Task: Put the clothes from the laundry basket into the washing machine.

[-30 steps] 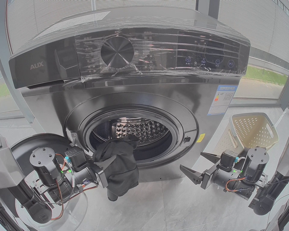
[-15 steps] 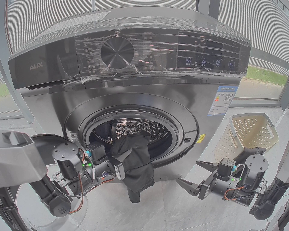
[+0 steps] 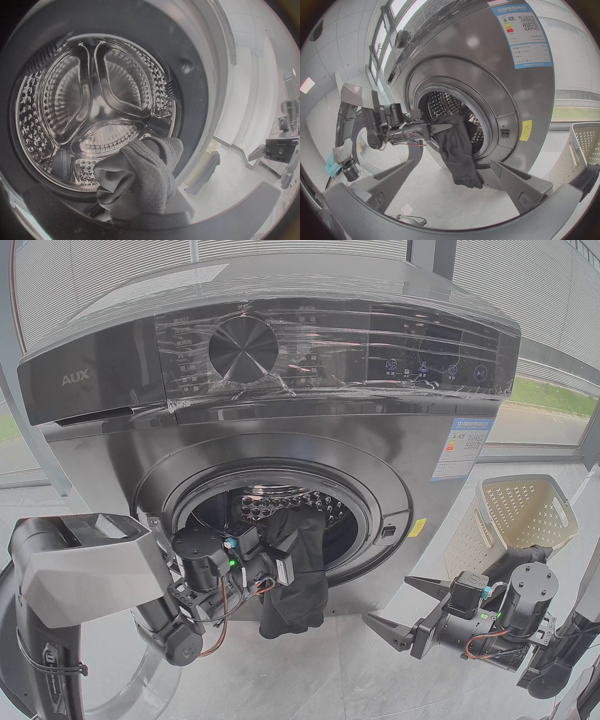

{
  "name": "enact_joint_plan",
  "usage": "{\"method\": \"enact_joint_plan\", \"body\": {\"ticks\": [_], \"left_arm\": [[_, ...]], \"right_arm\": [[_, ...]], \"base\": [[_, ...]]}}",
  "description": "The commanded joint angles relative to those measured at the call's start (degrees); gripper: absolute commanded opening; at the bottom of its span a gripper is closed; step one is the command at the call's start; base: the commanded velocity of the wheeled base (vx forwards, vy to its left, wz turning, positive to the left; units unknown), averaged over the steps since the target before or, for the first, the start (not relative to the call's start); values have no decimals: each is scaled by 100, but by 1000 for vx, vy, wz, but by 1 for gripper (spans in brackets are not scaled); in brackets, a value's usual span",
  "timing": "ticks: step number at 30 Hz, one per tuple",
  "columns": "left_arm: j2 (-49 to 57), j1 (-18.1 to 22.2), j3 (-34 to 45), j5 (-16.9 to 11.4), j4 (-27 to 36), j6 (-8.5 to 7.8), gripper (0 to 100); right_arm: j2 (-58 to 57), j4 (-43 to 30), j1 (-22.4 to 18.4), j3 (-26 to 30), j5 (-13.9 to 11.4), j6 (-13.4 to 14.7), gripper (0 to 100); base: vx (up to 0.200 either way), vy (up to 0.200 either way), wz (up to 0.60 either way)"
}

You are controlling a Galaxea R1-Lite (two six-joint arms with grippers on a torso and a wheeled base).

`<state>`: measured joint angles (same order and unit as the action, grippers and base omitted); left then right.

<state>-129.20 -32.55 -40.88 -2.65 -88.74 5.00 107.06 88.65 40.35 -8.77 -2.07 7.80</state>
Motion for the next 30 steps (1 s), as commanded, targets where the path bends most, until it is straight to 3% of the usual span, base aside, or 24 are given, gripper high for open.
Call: {"method": "enact_joint_plan", "body": {"ticks": [1,7,9,15,16,19,23,26,30], "left_arm": [[-721,56,-764,133,208,10,0],[-1108,267,-1696,300,788,1,0],[-1319,311,-2285,546,1139,1,0],[-1521,372,-2935,581,1561,1,0],[-1723,486,-3585,739,1939,10,0],[-1890,583,-4148,897,2334,1,0],[-1925,601,-4412,915,2607,1,0],[-2039,645,-5071,1205,3011,19,0],[-2048,645,-5185,1258,3046,19,0]], "right_arm": [[-27,3,78,-2,-4,2,100],[-18,3,105,-11,5,2,100],[8,3,105,-11,5,2,100],[8,3,149,-11,5,20,100],[17,3,157,-2,5,11,100],[-18,3,192,-11,14,20,100],[-18,3,192,-20,14,20,100],[-18,3,192,-29,14,11,100],[-18,3,192,-11,14,20,100]], "base": [[0,0,0],[0,0,0],[0,0,0],[0,0,0],[0,0,0],[0,0,0],[0,0,0],[0,0,0],[0,0,0]]}}
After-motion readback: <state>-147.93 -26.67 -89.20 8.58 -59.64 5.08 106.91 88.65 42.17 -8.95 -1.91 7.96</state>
